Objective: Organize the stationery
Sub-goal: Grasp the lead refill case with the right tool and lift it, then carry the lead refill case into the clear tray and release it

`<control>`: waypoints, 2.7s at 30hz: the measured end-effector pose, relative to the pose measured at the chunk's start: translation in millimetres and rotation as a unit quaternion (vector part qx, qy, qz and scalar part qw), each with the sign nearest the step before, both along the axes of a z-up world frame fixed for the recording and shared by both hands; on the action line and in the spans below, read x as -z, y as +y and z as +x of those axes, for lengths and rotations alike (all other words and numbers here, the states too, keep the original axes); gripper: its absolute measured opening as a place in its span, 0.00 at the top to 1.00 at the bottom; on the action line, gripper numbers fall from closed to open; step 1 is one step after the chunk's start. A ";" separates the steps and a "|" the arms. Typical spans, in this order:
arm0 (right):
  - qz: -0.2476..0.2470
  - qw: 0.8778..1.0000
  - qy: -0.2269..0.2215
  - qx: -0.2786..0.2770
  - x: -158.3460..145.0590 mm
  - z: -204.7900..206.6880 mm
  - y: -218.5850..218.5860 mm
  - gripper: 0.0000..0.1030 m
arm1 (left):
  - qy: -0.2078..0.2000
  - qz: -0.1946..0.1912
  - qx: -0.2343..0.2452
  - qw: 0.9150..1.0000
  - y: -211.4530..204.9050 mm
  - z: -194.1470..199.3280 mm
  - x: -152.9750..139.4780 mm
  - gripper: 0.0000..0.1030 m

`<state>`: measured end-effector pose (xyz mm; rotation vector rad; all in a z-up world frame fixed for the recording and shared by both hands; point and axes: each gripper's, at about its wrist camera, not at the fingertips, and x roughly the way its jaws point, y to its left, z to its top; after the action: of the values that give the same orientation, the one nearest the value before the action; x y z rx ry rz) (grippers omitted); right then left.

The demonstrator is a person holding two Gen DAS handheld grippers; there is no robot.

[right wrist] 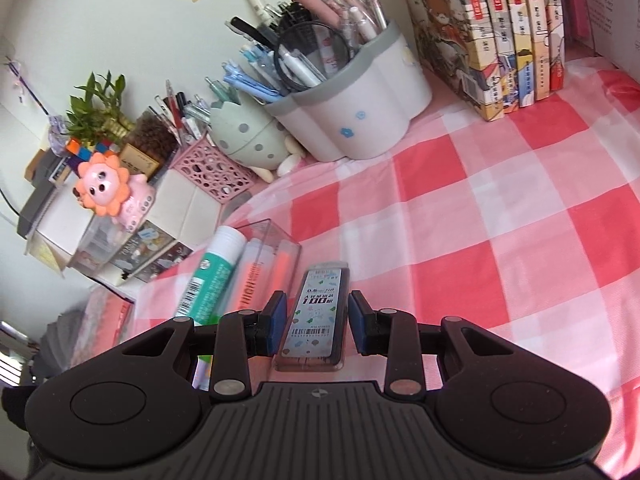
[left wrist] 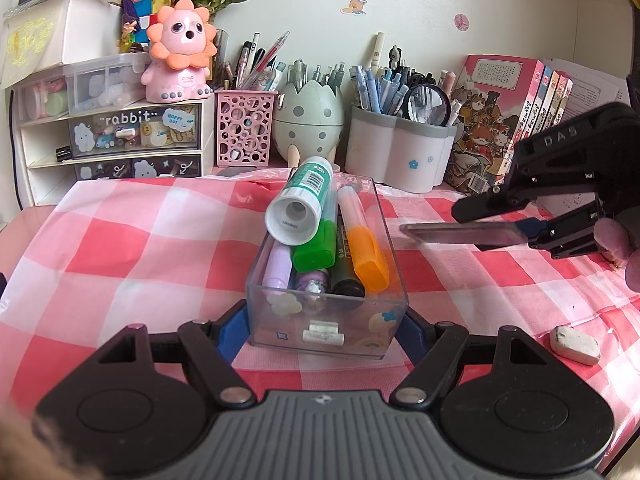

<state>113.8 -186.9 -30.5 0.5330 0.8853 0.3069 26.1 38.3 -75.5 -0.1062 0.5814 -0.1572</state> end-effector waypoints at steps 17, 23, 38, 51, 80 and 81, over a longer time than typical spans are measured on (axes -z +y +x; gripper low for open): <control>-0.176 0.980 -0.038 -0.080 -0.7 -9.2 60.2 0.56 | 0.000 0.000 0.000 1.000 -0.1 0.0 0.0 0.52; -0.237 0.962 -0.044 -0.128 9.4 -10.8 87.7 0.57 | 0.000 0.000 0.000 1.000 0.4 0.1 0.1 0.52; -0.235 0.964 -0.043 -0.117 11.3 -10.6 79.7 0.65 | 0.000 0.000 0.000 1.000 0.4 0.1 0.1 0.52; -0.040 0.998 0.000 -0.053 2.6 -0.3 25.0 0.93 | 0.000 0.000 0.000 1.000 0.5 0.1 0.1 0.52; -0.315 0.916 -0.079 -0.234 12.1 -8.6 70.3 0.65 | 0.000 0.000 0.000 1.000 1.2 0.6 0.2 0.52; -0.319 0.916 -0.078 -0.232 11.0 -9.6 65.9 0.65 | 0.000 0.000 0.000 1.000 1.3 0.6 0.2 0.52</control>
<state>104.2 -121.0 -41.5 -0.3145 0.8897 0.4569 26.8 39.5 -75.8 -0.1071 0.5813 -0.1571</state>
